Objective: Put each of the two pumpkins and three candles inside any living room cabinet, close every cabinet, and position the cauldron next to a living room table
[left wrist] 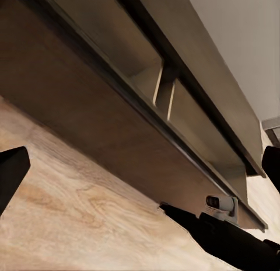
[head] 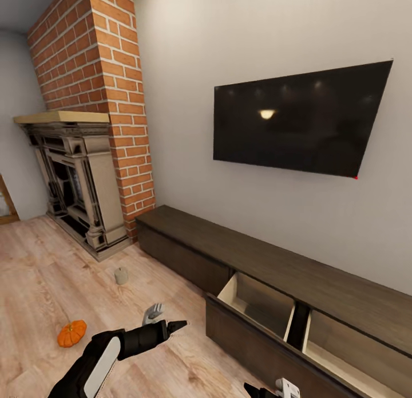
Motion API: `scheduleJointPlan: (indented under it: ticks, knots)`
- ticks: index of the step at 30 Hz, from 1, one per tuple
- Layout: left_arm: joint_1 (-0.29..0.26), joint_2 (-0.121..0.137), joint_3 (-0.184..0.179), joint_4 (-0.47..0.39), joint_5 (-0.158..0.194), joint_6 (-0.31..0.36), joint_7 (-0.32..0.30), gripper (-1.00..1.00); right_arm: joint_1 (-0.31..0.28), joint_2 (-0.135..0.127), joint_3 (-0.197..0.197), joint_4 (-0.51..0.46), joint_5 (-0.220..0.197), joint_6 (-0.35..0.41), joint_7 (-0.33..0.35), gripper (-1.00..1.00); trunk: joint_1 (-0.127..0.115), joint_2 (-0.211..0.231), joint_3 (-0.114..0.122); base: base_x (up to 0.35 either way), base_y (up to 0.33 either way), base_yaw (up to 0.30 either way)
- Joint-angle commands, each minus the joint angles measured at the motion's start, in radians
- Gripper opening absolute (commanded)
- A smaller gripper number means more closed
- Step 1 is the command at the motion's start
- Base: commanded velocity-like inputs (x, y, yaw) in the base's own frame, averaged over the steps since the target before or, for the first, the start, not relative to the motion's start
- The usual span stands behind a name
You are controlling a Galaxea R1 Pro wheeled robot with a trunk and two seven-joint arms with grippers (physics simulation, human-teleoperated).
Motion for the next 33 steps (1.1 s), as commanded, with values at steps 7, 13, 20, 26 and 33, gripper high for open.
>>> scheduleJointPlan:
  ticks: [7,13,20,26,33]
  knots:
    - [-0.001,0.046,0.0,0.083,0.008,-0.03,-0.002,1.0,0.0,-0.001,0.004,-0.001,0.115,0.005,-0.01,1.0,-0.027,0.049,0.03,0.0,0.0,0.188]
    - [-0.001,0.076,0.012,0.157,0.009,-0.094,-0.004,1.0,0.0,0.001,0.004,-0.002,0.177,-0.001,-0.188,1.0,-0.05,0.091,0.056,0.0,0.0,0.18]
    - [-0.001,0.077,0.015,0.234,0.01,-0.106,-0.002,1.0,0.0,0.004,0.007,-0.003,0.183,-0.008,-0.209,1.0,-0.077,0.14,0.087,0.0,0.0,0.182]
    - [-0.001,0.078,0.016,0.39,0.011,-0.254,-0.001,1.0,0.0,0.005,0.009,-0.002,0.186,-0.008,-0.218,1.0,-0.1,0.182,0.113,0.0,0.0,0.197]
    - [-0.001,0.079,0.034,0.49,0.011,-0.3,0.003,1.0,0.0,0.005,0.022,-0.001,0.187,-0.008,-0.222,1.0,-0.127,0.231,0.142,0.0,0.0,0.223]
